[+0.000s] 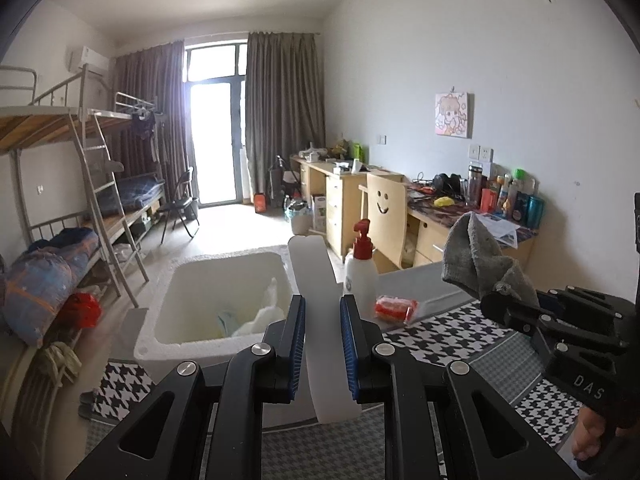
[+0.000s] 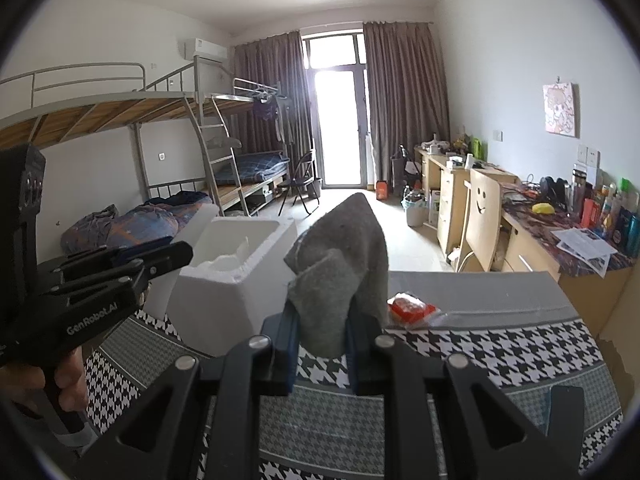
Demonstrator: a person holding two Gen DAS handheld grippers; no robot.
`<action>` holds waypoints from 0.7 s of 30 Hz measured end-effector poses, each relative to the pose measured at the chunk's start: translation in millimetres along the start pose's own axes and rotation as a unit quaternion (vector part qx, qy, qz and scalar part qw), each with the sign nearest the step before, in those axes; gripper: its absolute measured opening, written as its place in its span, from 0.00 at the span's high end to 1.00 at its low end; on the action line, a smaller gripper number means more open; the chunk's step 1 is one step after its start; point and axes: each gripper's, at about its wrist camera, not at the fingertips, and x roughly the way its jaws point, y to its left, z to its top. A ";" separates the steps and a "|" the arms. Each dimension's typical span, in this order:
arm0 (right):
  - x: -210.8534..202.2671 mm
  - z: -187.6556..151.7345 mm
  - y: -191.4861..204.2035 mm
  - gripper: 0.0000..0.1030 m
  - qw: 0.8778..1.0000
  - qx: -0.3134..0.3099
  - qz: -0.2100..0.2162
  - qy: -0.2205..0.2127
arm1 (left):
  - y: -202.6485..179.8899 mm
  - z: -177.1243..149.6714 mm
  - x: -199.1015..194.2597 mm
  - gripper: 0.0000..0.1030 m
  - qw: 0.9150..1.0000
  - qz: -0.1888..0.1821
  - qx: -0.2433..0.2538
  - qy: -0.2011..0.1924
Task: Organize soft objects
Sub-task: 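Carry the white strip and grey cloth in both grippers over the foam box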
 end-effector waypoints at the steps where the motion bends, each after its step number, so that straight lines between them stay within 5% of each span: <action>1: 1.1 1.5 1.1 0.78 1.000 -0.001 0.002 0.000 | 0.8 1.0 0.3 0.82 1.000 -0.001 -0.001 -0.001; 21: 30.3 28.0 19.5 0.78 0.999 -0.017 0.038 0.007 | 28.6 19.9 16.3 0.82 0.999 0.033 -0.018 0.003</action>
